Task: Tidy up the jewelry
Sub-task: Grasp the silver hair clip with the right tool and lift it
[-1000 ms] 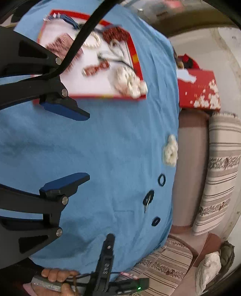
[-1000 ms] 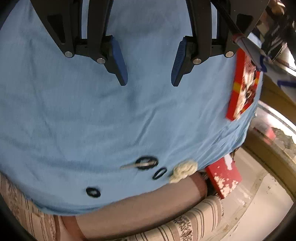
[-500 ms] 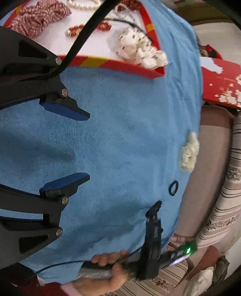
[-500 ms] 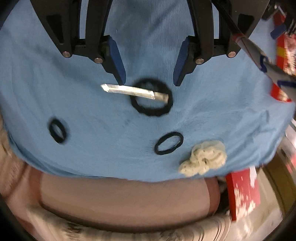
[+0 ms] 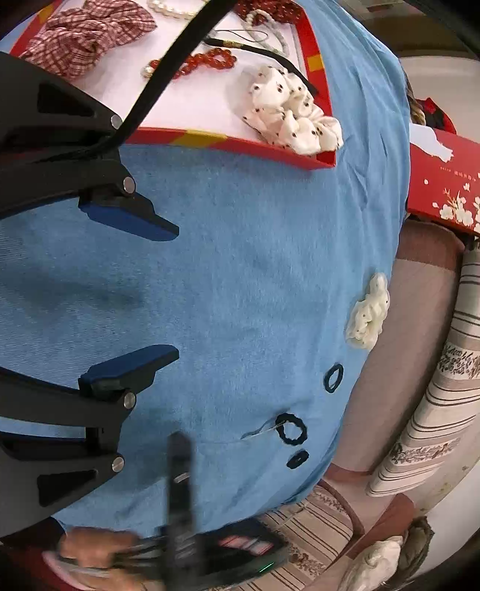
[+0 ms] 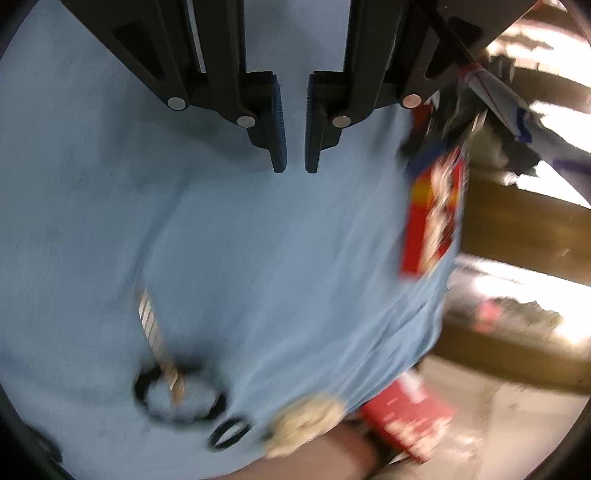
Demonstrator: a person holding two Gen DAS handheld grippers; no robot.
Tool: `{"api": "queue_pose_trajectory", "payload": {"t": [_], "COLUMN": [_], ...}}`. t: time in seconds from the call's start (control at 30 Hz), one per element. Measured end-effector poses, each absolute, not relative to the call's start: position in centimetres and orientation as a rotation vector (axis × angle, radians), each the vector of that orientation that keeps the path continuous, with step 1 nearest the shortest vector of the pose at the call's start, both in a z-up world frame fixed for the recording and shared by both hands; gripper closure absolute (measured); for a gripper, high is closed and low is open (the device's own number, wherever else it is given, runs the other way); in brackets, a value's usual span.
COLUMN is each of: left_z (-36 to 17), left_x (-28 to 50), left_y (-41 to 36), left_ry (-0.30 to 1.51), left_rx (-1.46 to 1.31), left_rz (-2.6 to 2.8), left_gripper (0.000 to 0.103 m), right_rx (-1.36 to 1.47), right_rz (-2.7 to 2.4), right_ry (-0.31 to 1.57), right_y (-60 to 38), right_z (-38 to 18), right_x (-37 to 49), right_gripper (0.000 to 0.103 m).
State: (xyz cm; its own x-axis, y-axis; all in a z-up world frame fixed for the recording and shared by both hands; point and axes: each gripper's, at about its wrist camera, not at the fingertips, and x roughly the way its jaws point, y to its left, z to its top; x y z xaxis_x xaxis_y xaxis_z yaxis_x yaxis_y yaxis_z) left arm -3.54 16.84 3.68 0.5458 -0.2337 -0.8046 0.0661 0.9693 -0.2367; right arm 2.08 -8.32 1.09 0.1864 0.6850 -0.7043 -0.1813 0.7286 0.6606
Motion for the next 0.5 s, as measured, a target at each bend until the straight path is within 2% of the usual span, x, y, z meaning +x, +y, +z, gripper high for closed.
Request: {"api": "queue_pose_trajectory", "payload": {"t": [0.03,0.07,0.2,0.37,0.5], "left_z": [3.6,3.5,3.2,2.9,2.8], "left_x": [-3.7,-3.8,-4.1,-4.1,-3.5], "left_y": [17.0,17.0,17.1,16.8,16.8], "left_ry": [0.981,0.985,0.996,0.987,0.986], "left_rx": [-0.194,-0.204,-0.230,-0.210,-0.223], "left_rz": [-0.178,-0.177,-0.179,-0.192,-0.200], "left_gripper": [0.046,0.046,0.046,0.046,0.046], "right_rx": [0.440,0.388,0.191,0.170,0.224], "right_rz": [0.596,0.534,0.251,0.189,0.190], "right_ry": [1.196,1.152,0.980,0.961,1.026], "right_y": [-8.7,-9.1,-10.9,-11.2,-10.5], "right_z": [1.8,2.4,4.2,4.0,2.5], "right_x": [1.0,0.5,1.3,6.5,10.4], "right_gripper": [0.074,0.070,0.066,0.065,0.065]}}
